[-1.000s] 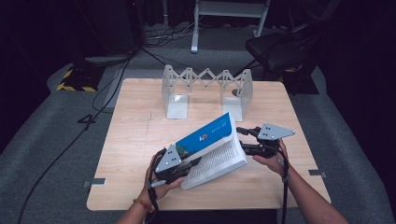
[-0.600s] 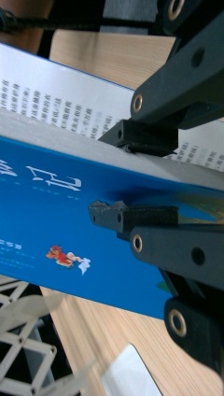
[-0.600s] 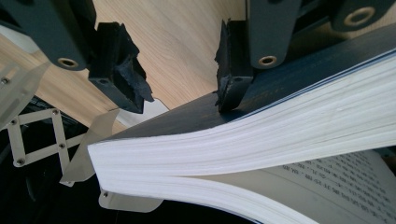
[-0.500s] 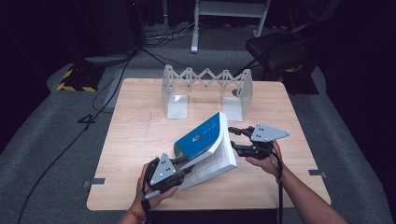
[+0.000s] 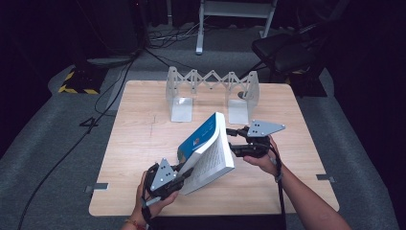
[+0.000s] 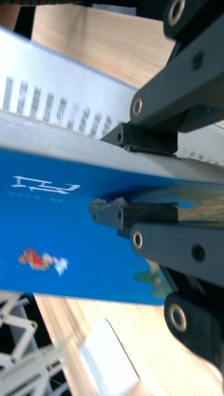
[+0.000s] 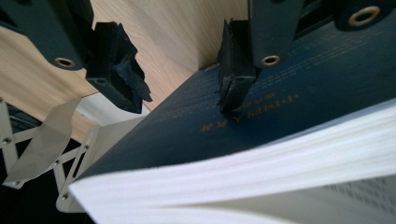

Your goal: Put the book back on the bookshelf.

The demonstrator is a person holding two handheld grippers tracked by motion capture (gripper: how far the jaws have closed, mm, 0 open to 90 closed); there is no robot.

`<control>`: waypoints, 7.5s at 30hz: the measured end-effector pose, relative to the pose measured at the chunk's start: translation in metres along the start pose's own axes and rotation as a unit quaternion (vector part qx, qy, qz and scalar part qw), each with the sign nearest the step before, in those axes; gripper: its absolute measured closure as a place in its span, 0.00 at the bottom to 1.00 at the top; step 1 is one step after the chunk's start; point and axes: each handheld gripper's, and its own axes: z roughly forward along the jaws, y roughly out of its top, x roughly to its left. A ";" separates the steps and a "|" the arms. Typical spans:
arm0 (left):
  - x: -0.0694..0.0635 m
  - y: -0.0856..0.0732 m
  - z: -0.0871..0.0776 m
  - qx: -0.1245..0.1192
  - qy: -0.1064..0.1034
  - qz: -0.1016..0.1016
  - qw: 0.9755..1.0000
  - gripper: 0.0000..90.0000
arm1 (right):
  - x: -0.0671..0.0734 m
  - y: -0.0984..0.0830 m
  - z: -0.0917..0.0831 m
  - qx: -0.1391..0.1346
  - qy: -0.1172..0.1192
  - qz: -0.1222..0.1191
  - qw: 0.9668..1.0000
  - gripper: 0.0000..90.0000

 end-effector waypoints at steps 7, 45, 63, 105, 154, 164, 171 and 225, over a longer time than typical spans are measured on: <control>-0.003 -0.003 0.014 0.034 0.037 0.011 0.999 0.64 | 0.010 0.009 0.007 -0.014 0.002 -0.016 1.000 0.55; 0.005 0.037 0.094 -0.055 -0.121 -0.028 0.991 0.80 | 0.000 -0.013 -0.069 -0.040 -0.048 0.002 0.998 0.53; -0.003 0.025 0.039 -0.042 -0.107 0.006 0.993 0.59 | 0.036 -0.022 -0.042 0.006 -0.013 -0.035 0.999 0.52; -0.021 0.022 0.048 -0.055 -0.010 -0.036 0.998 0.64 | 0.019 -0.041 -0.019 0.023 -0.044 -0.016 0.999 0.42; 0.024 0.035 0.042 -0.066 -0.133 -0.017 0.989 0.64 | -0.058 -0.143 -0.065 0.166 -0.056 0.071 0.982 0.37; 0.022 0.048 0.037 -0.081 -0.109 -0.016 0.991 0.61 | -0.052 -0.146 -0.058 0.182 -0.050 0.056 0.980 0.32; 0.026 0.062 0.046 -0.083 -0.106 -0.033 0.990 0.53 | -0.050 -0.145 -0.054 0.186 -0.057 0.061 0.979 0.27; -0.003 0.054 0.045 -0.055 -0.186 0.049 0.980 0.61 | -0.015 -0.120 -0.040 0.128 0.055 -0.015 0.990 0.32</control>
